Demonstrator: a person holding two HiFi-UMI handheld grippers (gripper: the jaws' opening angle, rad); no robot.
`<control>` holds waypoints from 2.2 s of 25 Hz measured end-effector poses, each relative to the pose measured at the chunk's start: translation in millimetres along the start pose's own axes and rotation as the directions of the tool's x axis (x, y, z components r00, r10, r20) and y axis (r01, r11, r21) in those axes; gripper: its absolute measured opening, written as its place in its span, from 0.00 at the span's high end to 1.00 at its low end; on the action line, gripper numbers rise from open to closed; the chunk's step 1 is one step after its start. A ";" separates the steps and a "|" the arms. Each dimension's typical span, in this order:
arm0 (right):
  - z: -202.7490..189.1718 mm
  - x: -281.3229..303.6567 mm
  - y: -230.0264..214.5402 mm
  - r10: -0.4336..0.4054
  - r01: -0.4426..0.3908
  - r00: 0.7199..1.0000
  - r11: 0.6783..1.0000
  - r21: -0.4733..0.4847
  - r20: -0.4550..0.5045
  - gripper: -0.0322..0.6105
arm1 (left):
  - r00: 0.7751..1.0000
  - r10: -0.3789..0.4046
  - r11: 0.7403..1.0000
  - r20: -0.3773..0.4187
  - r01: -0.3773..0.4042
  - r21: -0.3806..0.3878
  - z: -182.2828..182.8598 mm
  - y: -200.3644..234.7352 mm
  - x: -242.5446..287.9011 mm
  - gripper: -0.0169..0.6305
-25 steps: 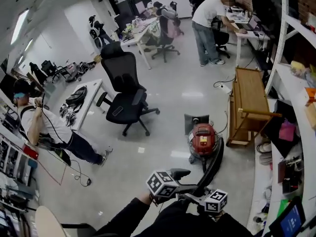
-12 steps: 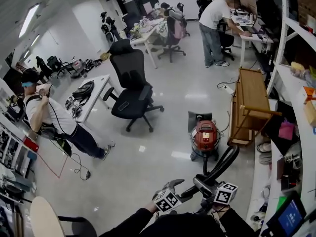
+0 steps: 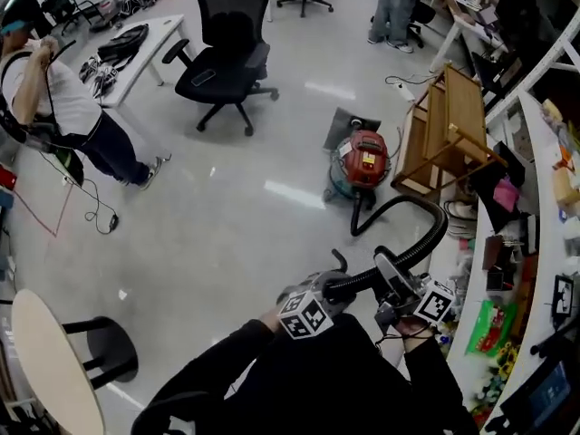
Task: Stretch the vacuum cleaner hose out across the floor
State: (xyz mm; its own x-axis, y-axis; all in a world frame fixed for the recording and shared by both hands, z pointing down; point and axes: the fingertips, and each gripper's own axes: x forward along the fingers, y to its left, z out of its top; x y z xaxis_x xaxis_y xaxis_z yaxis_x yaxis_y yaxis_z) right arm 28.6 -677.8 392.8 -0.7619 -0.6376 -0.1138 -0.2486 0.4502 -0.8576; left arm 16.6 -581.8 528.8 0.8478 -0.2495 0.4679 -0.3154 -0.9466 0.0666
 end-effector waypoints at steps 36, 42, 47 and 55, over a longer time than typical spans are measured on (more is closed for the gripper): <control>-98.2 -323.7 47.0 -0.570 0.067 0.820 0.007 -0.998 0.051 0.52 | 0.908 0.092 0.884 -0.409 0.114 0.454 38.7 -227.3 -36.6 0.74; -156.0 -302.7 51.8 -0.653 -0.150 0.756 -0.098 -0.984 -0.050 0.51 | 0.919 0.066 0.856 -0.389 0.149 0.496 20.0 -261.7 -74.1 0.74; -229.2 -274.7 78.7 -0.717 -0.321 0.683 -0.126 -0.939 -0.137 0.64 | 0.932 0.042 0.827 -0.361 0.170 0.536 -5.3 -279.1 -137.5 0.74; -314.0 -248.9 110.6 -0.801 -0.197 0.561 0.116 -0.974 -0.209 0.65 | 0.938 0.074 0.770 -0.339 0.163 0.617 -52.7 -257.5 -201.9 0.73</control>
State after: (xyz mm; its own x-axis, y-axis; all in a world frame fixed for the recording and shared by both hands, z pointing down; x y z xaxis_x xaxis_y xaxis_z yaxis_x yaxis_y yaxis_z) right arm 2.9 -273.0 483.7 -0.3526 -0.5878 0.7281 -0.4613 0.7861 0.4113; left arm -95.9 -276.9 463.7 0.6273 -0.2346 0.7426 0.1583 -0.8952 -0.4165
